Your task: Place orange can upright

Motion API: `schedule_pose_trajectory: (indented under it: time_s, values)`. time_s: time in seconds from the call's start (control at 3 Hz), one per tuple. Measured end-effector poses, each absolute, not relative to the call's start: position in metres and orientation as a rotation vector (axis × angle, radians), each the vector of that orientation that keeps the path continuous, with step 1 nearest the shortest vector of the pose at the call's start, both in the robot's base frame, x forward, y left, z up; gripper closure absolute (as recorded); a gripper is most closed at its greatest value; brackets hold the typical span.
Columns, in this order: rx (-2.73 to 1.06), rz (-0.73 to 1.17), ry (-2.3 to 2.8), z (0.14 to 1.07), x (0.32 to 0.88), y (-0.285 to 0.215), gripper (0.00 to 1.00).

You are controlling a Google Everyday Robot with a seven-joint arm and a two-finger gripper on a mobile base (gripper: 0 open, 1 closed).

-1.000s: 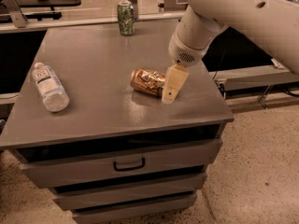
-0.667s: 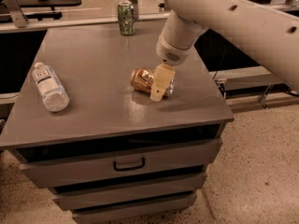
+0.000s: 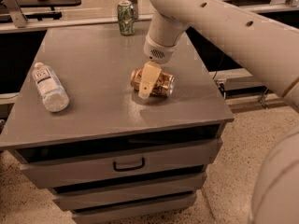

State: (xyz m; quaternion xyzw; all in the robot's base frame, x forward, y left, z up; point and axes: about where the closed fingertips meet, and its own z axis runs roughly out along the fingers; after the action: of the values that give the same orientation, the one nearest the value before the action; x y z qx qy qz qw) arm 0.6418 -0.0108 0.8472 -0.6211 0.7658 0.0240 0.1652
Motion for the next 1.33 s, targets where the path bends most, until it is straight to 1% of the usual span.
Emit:
schedule_pose_trajectory:
  time_s: [0.33, 0.67, 1.0, 1.33]
  values:
    - [-1.781, 0.114, 2.219, 0.841, 0.641, 0.001, 0.16]
    - [-1.775, 0.153, 2.247, 0.841, 0.638, 0.011, 0.47]
    - [-1.768, 0.184, 2.238, 0.846, 0.636, 0.019, 0.70]
    - [-1.751, 0.272, 2.114, 0.877, 0.632, 0.033, 0.93]
